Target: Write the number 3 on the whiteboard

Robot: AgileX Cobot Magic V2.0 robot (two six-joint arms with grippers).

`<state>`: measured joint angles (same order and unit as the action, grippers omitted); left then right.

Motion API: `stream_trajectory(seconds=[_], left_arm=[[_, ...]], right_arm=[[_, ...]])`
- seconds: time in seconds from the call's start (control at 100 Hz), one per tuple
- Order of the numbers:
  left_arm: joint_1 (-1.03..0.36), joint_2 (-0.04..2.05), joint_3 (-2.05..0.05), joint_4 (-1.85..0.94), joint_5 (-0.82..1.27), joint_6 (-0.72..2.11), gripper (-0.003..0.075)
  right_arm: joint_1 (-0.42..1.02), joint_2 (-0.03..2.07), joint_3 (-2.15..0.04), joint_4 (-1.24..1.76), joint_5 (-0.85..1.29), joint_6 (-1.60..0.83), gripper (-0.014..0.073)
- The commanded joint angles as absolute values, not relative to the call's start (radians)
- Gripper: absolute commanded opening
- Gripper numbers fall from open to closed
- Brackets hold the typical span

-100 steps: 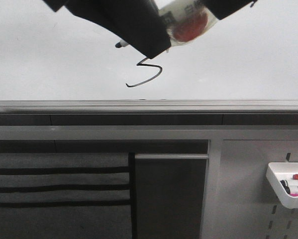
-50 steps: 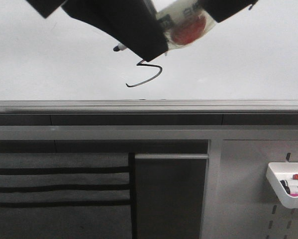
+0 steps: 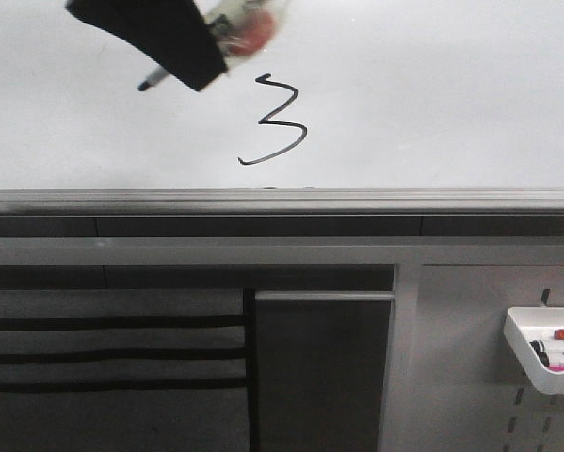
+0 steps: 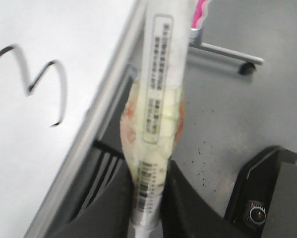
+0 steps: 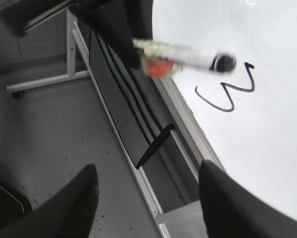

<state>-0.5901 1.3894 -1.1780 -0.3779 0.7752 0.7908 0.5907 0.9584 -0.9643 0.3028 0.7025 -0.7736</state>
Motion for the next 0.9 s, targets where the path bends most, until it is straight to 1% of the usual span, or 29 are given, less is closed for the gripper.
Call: stream_trajectory(seconds=[0.0,0.16,0.32,0.4,0.89], left_arm=[[-0.517,1.362,-1.208,-0.398,0.695,0.671,-0.0018],[-0.348,1.362,-1.173,-0.416,0.581,0.542,-0.0018],[-0.236,1.362,-1.122,-0.510,0.486,0.542,-0.0018],[-0.204,1.362,-1.100,-0.539,0.455,0.542,-0.0018],[-0.189,1.381,-1.030,-0.556,0.377,0.542,-0.0018]], right_arm=[[0.540,0.906,-0.990,0.320,0.679,-0.737,0.0395],[0.486,0.872,-0.989,0.320,0.738,-0.713,0.0395],[0.485,0.868,-0.985,0.320,0.789,-0.703,0.0395],[0.485,0.868,-0.985,0.320,0.794,-0.703,0.0395],[0.485,0.868,-0.985,0.342,0.793,-0.703,0.0395]])
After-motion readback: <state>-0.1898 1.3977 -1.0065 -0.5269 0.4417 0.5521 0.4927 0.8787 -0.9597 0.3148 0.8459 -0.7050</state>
